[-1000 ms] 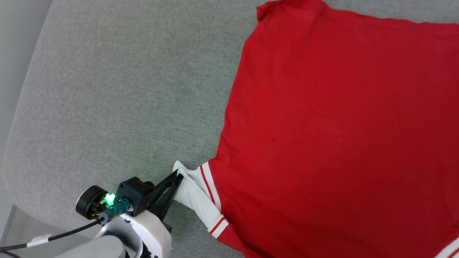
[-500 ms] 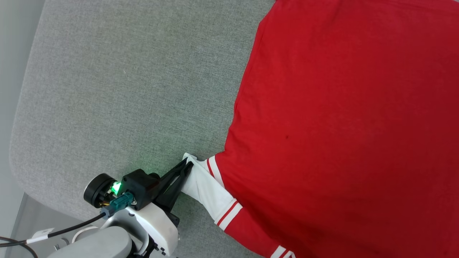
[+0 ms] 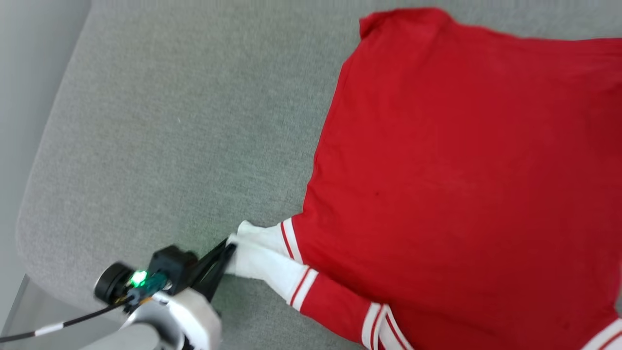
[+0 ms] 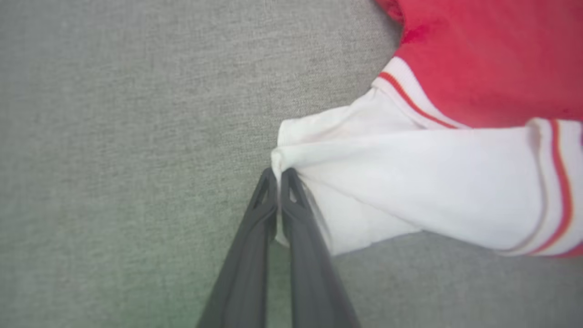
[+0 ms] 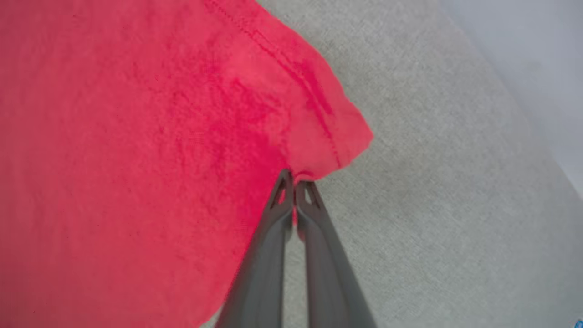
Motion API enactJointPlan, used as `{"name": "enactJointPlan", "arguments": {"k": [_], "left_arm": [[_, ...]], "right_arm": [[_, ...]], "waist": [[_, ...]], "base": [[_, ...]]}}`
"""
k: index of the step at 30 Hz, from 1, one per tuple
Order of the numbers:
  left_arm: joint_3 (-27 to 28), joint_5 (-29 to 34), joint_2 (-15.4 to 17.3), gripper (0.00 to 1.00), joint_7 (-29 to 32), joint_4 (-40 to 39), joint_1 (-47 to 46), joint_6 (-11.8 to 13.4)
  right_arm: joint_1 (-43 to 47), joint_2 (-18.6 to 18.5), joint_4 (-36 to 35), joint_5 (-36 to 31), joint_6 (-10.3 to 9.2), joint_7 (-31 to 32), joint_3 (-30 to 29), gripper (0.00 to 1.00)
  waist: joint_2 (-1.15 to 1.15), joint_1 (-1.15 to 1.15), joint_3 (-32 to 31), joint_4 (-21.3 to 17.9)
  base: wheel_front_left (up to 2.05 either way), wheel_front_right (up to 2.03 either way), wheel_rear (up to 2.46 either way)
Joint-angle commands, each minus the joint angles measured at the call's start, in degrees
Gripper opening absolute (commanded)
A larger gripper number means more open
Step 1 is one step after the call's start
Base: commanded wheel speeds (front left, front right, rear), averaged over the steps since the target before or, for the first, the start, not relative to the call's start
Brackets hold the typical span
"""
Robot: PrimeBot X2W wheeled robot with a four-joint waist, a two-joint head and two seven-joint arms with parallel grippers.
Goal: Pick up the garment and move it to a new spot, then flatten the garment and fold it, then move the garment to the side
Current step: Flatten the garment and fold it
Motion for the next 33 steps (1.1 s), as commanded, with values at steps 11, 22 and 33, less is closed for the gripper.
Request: {"name": "enactJointPlan", "arguments": {"k": [11,22,33], "left_arm": [[-0.07,-4.75,5.92,0.00,0.31,-1.66,8.36,2.48],[0.61,-7.46,8.35,0.00,-0.32,-2.83,13.12,3.42],[1.02,-7.46,8.53,0.00,-0.58,-2.52,13.68,2.81]], "right_arm": [[12.69,-11.93,-11.74,8.77,-0.04,-8.44,7.22,0.00],[35.98,-22.90,-14.12,16.70,-0.04,-18.60,7.20,0.00],[60.09,-21.76,-10.96,21.77,-0.04,-31.12,6.46,0.00]], "waist": [[0.00,-0.01,-15.09,-7.99],[0.00,-0.01,-18.96,-13.70],[0.00,-0.01,-18.69,-15.84]], "base": [[0.00,0.00,0.00],[0.00,0.00,0.00],[0.00,0.00,0.00]]}}
